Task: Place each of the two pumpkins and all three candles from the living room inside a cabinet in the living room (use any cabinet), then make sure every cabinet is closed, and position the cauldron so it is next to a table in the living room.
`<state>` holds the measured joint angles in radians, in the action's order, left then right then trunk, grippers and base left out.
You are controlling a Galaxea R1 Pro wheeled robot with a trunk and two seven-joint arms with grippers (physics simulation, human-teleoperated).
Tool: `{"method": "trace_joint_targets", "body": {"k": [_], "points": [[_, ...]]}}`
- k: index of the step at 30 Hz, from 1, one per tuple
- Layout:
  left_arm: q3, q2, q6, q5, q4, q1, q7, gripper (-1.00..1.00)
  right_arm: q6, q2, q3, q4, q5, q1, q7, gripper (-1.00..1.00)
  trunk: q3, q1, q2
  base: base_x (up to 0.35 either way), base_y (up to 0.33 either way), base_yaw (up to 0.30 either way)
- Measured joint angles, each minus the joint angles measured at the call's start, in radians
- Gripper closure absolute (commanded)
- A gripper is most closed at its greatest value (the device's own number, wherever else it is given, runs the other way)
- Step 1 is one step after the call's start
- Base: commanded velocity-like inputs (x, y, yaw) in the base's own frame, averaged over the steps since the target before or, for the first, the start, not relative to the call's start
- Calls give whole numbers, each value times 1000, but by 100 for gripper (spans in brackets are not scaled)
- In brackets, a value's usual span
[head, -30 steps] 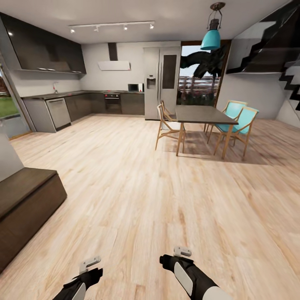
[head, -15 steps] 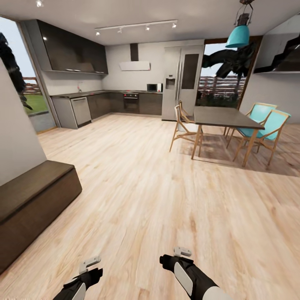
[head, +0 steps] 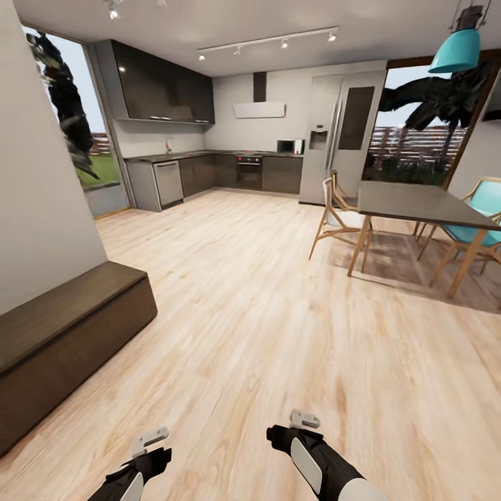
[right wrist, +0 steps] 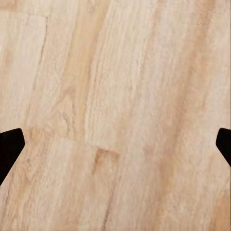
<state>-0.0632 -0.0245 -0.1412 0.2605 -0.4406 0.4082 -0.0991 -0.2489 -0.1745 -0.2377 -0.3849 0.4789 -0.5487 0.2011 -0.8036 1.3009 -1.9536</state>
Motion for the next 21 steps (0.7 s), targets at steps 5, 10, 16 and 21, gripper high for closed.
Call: {"method": "trace_joint_targets", "body": {"k": [5,10,16,21], "points": [[0,0,0,0,0,0,0,-100,0,0,0,1,0,0,0,-100,0,0,0,121,-83,281],[0,0,0,0,0,0,0,-100,0,0,0,0,0,0,0,-100,0,0,0,117,-110,281],[0,0,0,0,0,0,0,-100,0,0,0,0,0,0,0,-100,0,0,0,117,-122,281],[0,0,0,0,0,0,0,-100,0,0,0,1,0,0,0,-100,0,0,0,117,-121,281]]}}
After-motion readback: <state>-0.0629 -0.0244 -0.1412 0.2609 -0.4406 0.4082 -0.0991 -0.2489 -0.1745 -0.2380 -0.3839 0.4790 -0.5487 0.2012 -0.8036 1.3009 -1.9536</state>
